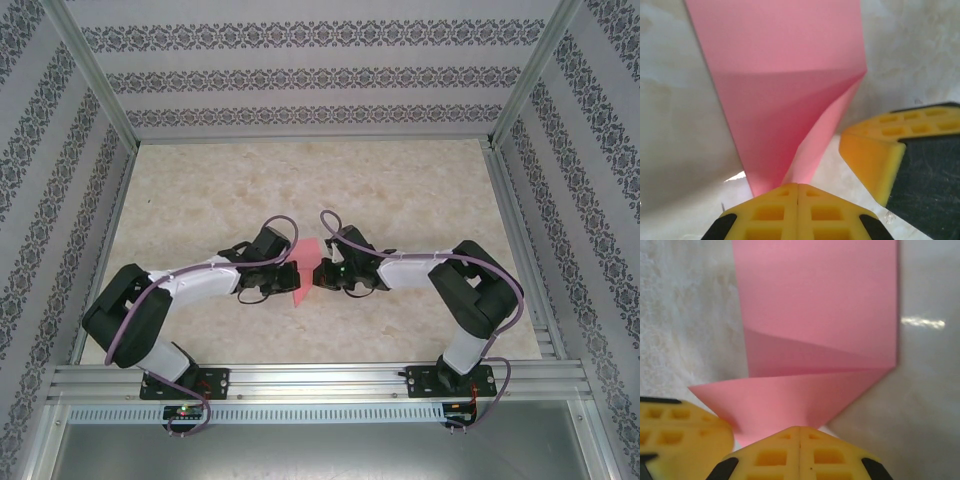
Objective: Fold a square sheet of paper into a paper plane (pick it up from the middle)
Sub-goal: Third fold the triangle at the center of the table.
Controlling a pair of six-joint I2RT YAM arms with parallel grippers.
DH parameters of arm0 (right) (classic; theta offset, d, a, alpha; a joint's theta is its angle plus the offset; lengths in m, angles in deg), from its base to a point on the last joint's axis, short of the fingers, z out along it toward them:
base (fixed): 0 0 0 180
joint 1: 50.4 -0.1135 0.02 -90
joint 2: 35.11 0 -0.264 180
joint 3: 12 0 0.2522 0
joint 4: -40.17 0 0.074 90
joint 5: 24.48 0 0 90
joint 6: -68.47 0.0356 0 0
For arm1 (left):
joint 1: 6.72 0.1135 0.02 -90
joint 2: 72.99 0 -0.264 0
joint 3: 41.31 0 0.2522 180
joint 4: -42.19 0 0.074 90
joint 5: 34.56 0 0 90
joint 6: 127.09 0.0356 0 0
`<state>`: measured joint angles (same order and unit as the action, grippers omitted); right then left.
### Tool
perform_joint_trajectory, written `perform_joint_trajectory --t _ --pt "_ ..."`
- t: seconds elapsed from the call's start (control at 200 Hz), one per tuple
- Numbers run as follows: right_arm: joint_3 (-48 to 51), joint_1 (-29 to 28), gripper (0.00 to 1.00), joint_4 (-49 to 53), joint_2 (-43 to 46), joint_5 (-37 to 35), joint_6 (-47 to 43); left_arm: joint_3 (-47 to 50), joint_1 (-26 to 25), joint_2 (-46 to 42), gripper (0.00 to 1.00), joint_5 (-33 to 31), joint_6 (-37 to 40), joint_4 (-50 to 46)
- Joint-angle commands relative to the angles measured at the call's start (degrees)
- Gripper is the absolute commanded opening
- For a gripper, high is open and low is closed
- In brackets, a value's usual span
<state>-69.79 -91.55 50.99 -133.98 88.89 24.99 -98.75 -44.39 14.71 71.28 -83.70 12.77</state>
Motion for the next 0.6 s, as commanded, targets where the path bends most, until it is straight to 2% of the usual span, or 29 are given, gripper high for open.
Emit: perform_joint_trajectory --t 0.0,0.32,0.594 --pt "1.0 -1.5 0.0 -4.4 1.4 -2.6 2.9 -0.8 1.6 1.7 0.05 1.4 1.3 3.4" --pt "-0.2 -5.9 0.0 -6.6 -2.2 -3.0 5.0 -0.8 3.5 4.0 0.04 1.6 2.0 4.0" --pt "-1.1 -6.8 0.0 -3.9 -4.8 -3.2 4.1 -0.3 3.8 4.8 0.04 2.7 2.5 4.7"
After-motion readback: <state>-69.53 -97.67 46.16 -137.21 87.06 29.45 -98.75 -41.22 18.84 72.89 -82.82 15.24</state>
